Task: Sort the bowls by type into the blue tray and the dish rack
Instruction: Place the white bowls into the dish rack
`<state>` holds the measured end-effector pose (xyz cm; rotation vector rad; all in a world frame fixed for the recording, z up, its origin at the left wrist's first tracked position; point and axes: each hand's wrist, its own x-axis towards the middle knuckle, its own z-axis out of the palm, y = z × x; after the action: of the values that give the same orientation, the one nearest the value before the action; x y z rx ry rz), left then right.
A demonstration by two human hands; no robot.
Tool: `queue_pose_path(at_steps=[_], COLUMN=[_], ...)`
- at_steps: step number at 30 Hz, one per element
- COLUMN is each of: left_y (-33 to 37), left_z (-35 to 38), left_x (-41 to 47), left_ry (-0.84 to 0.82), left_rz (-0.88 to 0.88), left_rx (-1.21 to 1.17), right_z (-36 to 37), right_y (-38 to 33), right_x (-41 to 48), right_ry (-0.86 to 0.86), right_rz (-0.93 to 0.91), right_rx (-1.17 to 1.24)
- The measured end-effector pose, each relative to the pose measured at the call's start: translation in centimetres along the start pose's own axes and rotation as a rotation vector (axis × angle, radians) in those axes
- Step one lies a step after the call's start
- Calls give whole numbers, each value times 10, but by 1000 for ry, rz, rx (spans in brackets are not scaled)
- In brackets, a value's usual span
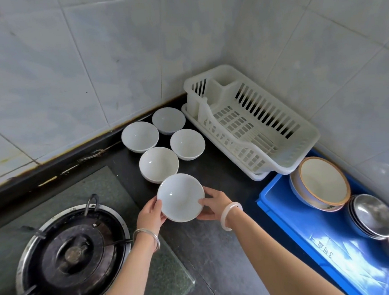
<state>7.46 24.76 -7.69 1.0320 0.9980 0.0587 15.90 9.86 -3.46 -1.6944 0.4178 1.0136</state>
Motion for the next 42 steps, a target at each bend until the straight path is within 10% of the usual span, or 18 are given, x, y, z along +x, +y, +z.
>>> queue_pose_path(at_steps=[23, 42], left_y=[146, 148], left_z=[184, 327], left_x=[-2, 148], left_ry=[-326, -186], left_rz=[181, 136], left_rx=[91, 366], right_z=[-140, -193], right_y=[-128, -200], right_x=[-14, 131], right_ry=[216, 371], right_rz=[-414, -244], right_rx=[366, 458])
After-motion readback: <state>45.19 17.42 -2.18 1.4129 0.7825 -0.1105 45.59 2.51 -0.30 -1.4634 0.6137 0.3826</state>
